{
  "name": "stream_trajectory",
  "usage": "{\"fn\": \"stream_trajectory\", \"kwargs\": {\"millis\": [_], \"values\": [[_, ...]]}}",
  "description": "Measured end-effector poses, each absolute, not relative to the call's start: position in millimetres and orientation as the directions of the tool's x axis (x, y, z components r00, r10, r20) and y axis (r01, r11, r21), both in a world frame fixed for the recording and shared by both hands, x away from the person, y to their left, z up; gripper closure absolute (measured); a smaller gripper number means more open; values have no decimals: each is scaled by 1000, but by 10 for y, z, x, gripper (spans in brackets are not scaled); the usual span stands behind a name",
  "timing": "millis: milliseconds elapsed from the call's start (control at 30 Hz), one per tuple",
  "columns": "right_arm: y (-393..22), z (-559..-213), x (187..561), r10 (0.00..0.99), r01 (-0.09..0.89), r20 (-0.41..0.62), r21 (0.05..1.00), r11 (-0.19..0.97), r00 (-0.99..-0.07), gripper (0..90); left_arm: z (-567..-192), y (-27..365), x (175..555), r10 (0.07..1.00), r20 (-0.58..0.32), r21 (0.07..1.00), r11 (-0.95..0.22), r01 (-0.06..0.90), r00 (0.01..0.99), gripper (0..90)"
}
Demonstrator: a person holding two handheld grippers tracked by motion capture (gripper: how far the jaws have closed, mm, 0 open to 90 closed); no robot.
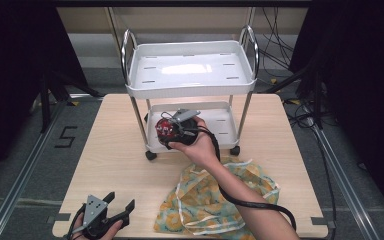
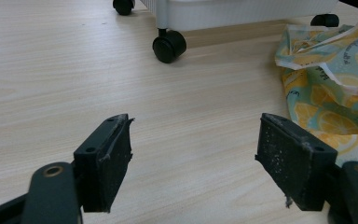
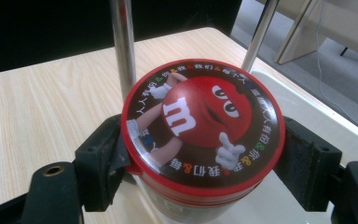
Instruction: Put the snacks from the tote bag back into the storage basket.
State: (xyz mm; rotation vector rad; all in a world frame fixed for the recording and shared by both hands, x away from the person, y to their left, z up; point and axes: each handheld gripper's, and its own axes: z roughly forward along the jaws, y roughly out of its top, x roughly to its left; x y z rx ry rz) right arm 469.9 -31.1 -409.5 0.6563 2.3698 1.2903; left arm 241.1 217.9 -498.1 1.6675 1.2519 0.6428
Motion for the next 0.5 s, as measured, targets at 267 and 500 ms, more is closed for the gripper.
{"fn": "stream_trajectory", "kwargs": {"millis": [267, 500], "values": [[-260, -4110, 4739, 555, 261, -52, 844, 469, -830, 261, -4982, 2173, 2409, 932, -114, 890, -59, 452, 345, 257], [-243, -4138, 4782, 566, 255, -76, 837, 483, -821, 261, -4981, 2175, 2408, 929, -111, 889, -65, 453, 352, 257]]}}
